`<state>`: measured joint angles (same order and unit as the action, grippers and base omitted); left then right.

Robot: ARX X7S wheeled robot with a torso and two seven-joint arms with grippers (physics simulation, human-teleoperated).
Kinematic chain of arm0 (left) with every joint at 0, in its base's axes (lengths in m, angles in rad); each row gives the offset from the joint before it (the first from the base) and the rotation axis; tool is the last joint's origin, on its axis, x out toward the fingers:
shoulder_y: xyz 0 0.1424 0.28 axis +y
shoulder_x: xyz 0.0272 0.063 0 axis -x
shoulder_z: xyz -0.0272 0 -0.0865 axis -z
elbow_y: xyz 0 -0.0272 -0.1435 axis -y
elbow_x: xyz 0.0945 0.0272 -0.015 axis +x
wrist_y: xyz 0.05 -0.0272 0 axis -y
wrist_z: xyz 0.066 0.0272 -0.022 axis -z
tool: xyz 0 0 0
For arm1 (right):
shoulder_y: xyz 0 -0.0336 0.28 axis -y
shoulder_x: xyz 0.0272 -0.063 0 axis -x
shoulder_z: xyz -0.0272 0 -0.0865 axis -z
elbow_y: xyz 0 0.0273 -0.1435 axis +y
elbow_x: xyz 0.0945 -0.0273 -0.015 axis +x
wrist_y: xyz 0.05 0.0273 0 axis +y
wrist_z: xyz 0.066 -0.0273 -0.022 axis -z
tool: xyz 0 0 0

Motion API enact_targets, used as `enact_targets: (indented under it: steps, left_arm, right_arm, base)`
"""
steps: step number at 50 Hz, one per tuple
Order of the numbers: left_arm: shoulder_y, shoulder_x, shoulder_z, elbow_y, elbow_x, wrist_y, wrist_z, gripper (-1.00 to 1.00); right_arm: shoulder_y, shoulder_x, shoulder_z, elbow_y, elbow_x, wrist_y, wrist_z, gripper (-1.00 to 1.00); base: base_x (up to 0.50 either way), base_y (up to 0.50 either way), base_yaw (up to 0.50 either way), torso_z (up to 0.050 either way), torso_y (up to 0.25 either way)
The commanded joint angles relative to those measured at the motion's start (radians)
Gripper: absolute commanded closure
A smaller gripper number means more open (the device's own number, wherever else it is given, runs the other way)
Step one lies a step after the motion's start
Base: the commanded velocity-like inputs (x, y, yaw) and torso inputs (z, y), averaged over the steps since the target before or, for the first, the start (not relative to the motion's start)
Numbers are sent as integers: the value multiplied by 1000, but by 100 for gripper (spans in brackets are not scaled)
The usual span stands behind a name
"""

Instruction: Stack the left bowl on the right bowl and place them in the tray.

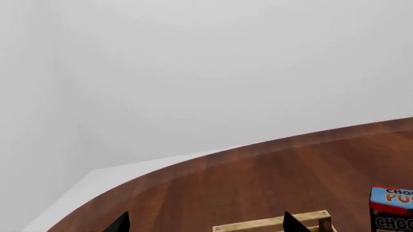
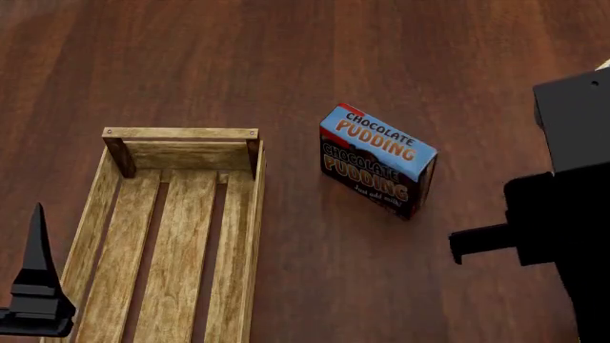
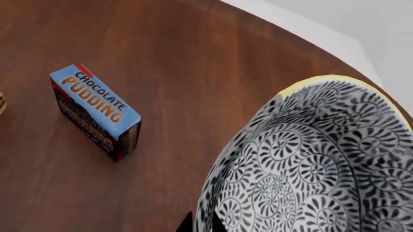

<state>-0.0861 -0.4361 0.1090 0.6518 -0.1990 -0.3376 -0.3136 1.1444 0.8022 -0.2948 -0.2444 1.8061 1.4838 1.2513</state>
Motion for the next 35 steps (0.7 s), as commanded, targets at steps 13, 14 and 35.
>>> enact_targets:
  steps: [13,14,35]
  left_arm:
    - [-6,-10,-6,14,-13,-16,-4,-100]
    - [-5,-11,-6,15,-12,-15,-5,-100]
    - [-20,-18,-1,-14,1,-10,-9,-100]
  right_arm:
    - [39,137,-22,82,-67,3,-85,100]
    - [42,144,-26,90,-72,6,-90,100]
    - [31,206,-97,160,13,-20,-8,100]
  base:
    - [0,0,0,0,0]
    - [0,0,0,0,0]
    - [0,0,0,0,0]
